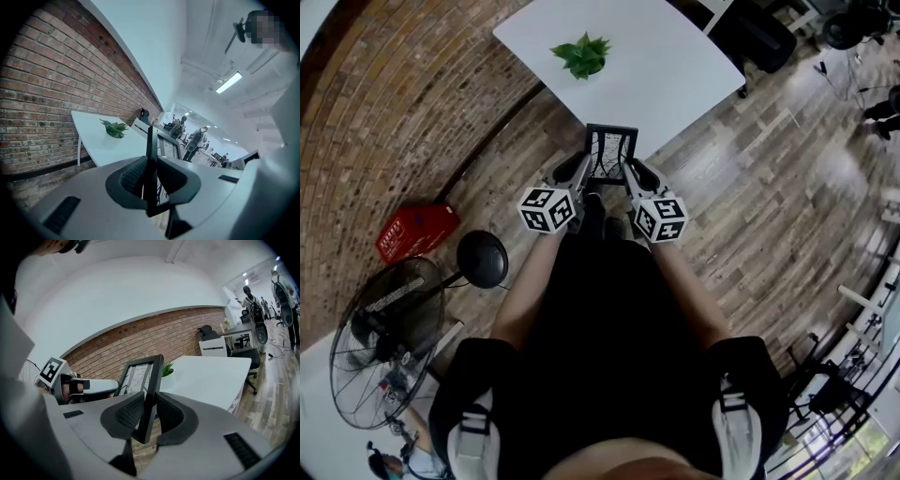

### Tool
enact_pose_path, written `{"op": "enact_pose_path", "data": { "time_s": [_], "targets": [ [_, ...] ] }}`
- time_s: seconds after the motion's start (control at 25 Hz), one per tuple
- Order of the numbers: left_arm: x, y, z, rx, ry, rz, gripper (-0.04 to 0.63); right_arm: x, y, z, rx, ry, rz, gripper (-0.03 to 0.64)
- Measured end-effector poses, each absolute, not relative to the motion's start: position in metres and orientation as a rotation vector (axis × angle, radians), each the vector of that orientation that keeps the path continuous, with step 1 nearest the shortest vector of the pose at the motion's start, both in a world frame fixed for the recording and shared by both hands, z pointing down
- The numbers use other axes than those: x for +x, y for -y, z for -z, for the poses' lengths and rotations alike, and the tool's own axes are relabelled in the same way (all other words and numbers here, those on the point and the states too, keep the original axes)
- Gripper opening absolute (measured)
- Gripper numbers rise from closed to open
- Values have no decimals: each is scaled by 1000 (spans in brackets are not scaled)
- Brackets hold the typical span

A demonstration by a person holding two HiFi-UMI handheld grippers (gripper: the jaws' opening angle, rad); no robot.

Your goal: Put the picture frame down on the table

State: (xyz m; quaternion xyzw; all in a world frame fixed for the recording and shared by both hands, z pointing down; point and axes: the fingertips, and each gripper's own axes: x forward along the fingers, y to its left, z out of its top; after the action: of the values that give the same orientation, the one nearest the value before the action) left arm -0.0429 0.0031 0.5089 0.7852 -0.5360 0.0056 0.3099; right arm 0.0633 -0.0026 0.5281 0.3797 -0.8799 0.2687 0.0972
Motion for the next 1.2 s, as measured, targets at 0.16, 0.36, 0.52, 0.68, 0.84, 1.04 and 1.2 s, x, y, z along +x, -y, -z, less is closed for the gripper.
{"op": "enact_pose_path", "data": {
  "time_s": [0.16, 0.36, 0.52, 0.68, 0.84, 1.04, 1.2],
  "targets": [
    [-46, 18, -510, 2083, 1394, -24, 77, 60, 24, -528, 1149, 2596, -798, 81],
    [-50, 44, -514, 2092, 1371, -37, 77, 56, 46, -529, 1183, 2586, -799, 81],
    [-51, 58, -519, 2105, 1337, -78, 77, 55, 59, -535, 1219, 2561, -829, 80],
    [-53, 74, -524, 2115, 1317, -123, 75, 52, 74, -538, 1248, 2542, -848, 80],
    [-57, 87, -531, 2115, 1284, -135, 75, 49, 85, -544, 1270, 2517, -867, 80],
    [-63, 102, -541, 2117, 1243, -153, 75, 43, 100, -557, 1307, 2473, -904, 78],
    [-68, 113, -549, 2126, 1199, -163, 75, 38, 111, -565, 1341, 2440, -914, 77]
  ]
}}
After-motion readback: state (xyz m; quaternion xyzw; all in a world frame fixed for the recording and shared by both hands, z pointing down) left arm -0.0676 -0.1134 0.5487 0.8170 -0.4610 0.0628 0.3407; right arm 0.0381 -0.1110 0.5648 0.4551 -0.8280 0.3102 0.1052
